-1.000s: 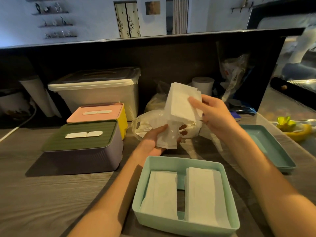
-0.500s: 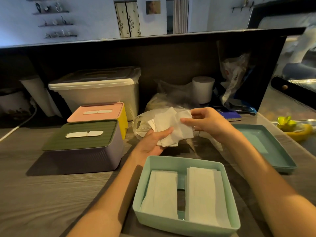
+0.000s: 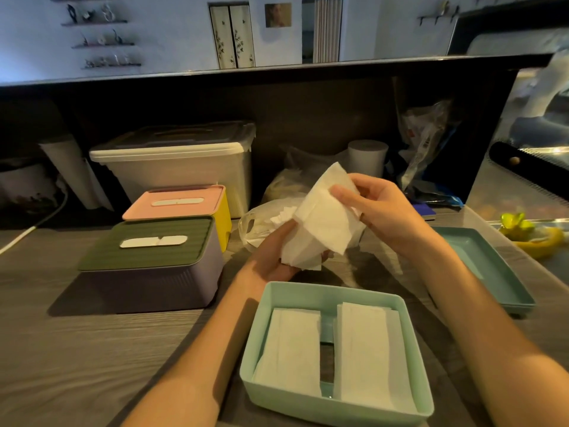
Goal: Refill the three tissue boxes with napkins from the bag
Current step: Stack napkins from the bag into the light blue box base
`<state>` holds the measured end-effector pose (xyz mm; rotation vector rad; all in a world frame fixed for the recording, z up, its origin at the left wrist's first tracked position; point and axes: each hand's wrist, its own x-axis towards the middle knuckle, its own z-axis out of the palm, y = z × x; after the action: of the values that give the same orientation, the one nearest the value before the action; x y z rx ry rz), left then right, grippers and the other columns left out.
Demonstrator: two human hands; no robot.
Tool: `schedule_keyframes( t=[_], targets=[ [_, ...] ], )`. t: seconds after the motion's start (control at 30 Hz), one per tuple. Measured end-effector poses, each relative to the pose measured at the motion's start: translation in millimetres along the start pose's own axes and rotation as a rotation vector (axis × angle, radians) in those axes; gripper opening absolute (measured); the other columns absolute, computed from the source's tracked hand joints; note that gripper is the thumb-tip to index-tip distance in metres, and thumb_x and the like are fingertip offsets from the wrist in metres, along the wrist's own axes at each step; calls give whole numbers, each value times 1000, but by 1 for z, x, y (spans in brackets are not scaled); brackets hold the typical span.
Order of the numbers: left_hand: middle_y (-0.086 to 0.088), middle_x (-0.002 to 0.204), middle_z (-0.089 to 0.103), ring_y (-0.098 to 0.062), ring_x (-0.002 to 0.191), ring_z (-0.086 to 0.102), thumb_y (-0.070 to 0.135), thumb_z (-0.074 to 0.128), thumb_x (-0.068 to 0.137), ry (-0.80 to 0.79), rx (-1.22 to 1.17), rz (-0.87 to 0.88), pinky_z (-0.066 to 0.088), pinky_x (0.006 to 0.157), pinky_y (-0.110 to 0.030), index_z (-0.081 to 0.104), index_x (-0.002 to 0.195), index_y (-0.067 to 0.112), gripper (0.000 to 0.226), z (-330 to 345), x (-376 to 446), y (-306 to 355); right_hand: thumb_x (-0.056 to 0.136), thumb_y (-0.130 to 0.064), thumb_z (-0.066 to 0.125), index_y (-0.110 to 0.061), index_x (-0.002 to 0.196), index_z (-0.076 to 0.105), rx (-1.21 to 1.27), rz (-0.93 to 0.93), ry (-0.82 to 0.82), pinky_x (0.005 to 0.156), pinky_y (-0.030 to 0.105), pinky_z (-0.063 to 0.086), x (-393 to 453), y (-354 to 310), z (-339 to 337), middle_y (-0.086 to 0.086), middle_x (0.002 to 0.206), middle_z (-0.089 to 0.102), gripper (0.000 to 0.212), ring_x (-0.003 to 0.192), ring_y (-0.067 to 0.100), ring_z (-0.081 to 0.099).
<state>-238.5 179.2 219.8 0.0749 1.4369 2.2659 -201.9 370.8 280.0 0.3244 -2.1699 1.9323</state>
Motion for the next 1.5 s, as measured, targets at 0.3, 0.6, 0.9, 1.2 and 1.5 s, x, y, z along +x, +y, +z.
schedule_keyframes(
  t=[0.3,0.6,0.9,1.2,1.5],
  targets=[
    [-19,132,64,-34,116,63,76,45,89,-182,-29,-70,46,106,-50,57,139,20,76,2,2,-6,87,-42,76,-25,114,73,-526,-78,-16,65,20,60,2,21,15,-12,104,68,32,94,7,65],
    [-19,125,68,-31,109,68,33,69,89,-241,190,-9,56,93,-44,60,130,20,44,-3,-2,-6,88,-34,78,-24,105,77,-525,-202,20,73,21,58,7,26,10,-11,96,73,20,90,7,68],
    [-11,111,74,-24,93,72,23,66,90,-313,269,-2,61,78,-36,57,130,21,41,-6,-6,0,91,-42,72,-28,111,76,-344,141,-4,72,18,54,7,22,-6,-7,95,76,25,92,12,70],
    [-26,137,59,-45,130,53,25,62,99,-304,228,-69,56,94,-43,49,143,14,47,-9,0,-3,95,-24,71,-26,96,78,-73,175,145,69,16,56,6,17,-5,-6,89,77,6,90,7,71],
    [-22,128,66,-40,118,64,40,63,95,-188,6,-169,48,105,-55,63,131,10,47,-2,-3,-5,101,-27,62,-18,122,72,29,-105,9,83,23,56,1,-3,-6,-3,112,75,25,103,10,69]
  ],
)
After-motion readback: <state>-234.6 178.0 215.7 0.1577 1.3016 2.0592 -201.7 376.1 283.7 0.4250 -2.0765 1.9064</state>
